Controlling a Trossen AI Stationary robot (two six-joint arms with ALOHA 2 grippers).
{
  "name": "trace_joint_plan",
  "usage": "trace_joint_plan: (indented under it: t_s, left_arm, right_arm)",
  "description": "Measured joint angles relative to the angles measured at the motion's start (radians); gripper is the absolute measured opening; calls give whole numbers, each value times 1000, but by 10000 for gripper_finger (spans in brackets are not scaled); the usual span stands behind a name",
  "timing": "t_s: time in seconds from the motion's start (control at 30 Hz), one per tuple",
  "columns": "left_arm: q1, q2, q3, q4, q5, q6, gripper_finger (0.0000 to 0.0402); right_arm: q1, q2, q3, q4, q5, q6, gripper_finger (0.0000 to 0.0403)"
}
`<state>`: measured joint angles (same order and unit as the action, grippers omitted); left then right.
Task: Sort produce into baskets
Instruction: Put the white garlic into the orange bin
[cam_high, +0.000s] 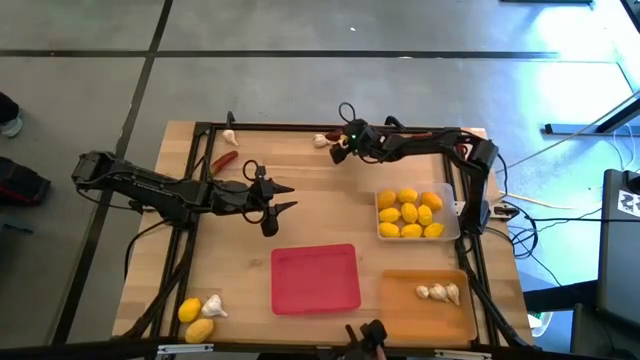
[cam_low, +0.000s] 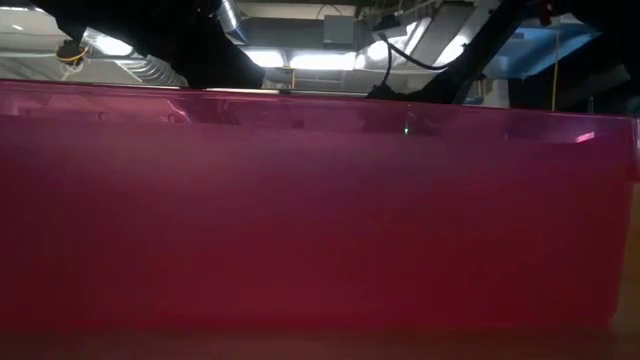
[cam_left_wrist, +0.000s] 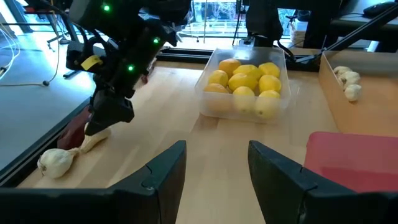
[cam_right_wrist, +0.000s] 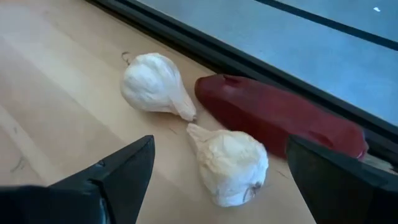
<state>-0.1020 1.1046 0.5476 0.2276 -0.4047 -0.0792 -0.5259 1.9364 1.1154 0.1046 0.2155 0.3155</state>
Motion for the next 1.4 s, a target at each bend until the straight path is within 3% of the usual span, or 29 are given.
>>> trace_joint_plan:
  t_s: [0.63, 1.13, 1.4]
  left_arm:
    - [0, 0, 0, -3, 0, 7, 169]
    - [0, 0, 0, 5, 0, 15, 169]
    - [-2, 0, 0, -10, 0, 14, 169]
  right_arm:
    - [-5, 51, 18, -45, -71, -2, 346]
    - [-4, 49, 18, -50, -70, -81, 168]
    - [15, -1, 17, -55, -98, -88, 153]
